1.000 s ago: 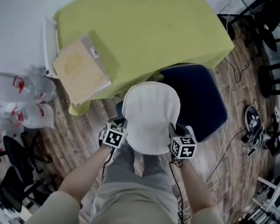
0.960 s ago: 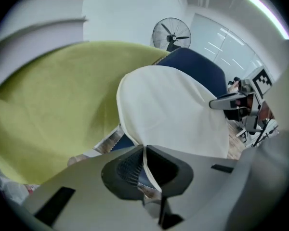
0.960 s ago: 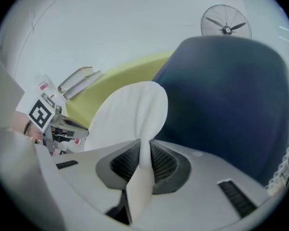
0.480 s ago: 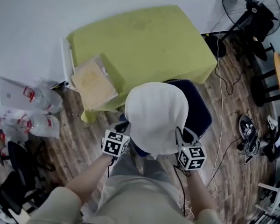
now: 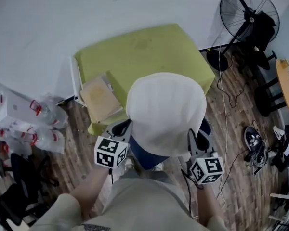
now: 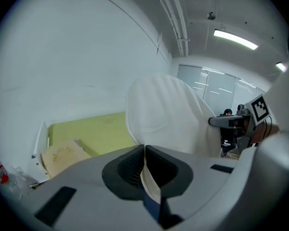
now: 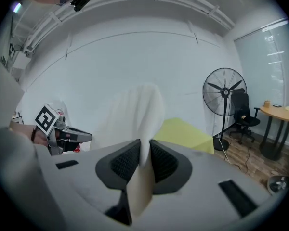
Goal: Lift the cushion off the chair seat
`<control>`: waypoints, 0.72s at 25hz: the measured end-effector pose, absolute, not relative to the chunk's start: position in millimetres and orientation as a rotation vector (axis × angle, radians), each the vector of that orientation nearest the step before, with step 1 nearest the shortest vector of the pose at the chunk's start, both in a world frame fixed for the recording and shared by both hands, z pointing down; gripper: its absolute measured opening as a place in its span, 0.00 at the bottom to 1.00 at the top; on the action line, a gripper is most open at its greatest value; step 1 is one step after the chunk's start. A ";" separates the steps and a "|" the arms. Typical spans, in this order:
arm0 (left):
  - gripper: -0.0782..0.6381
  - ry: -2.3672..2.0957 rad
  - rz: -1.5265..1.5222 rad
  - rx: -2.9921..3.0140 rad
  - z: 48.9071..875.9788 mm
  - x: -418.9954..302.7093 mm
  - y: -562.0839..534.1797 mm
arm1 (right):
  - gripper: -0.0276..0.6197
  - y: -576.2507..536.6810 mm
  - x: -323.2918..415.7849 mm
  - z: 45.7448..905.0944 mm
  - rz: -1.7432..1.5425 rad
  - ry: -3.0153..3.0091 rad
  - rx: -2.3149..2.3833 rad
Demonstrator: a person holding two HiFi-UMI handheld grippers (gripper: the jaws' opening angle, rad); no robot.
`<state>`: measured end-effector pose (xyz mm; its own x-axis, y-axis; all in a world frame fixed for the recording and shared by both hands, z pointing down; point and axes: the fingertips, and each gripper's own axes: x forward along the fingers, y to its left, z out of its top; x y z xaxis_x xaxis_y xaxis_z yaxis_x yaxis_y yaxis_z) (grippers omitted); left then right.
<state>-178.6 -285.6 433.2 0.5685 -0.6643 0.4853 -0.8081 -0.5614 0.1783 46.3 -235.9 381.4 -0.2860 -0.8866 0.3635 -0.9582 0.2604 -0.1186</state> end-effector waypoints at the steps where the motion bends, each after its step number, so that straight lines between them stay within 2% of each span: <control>1: 0.15 -1.199 0.511 2.448 419.6 -177.3 -287.5 | 0.16 -236.4 47.4 369.5 0.441 -2.314 1.745; 11: 0.15 -1.316 0.305 2.648 296.8 -172.8 -294.8 | 0.16 -223.2 49.6 266.5 0.209 -2.468 1.878; 18: 0.15 -1.376 0.206 2.736 244.6 -184.8 -295.6 | 0.17 -221.3 41.1 218.2 0.047 -2.567 1.916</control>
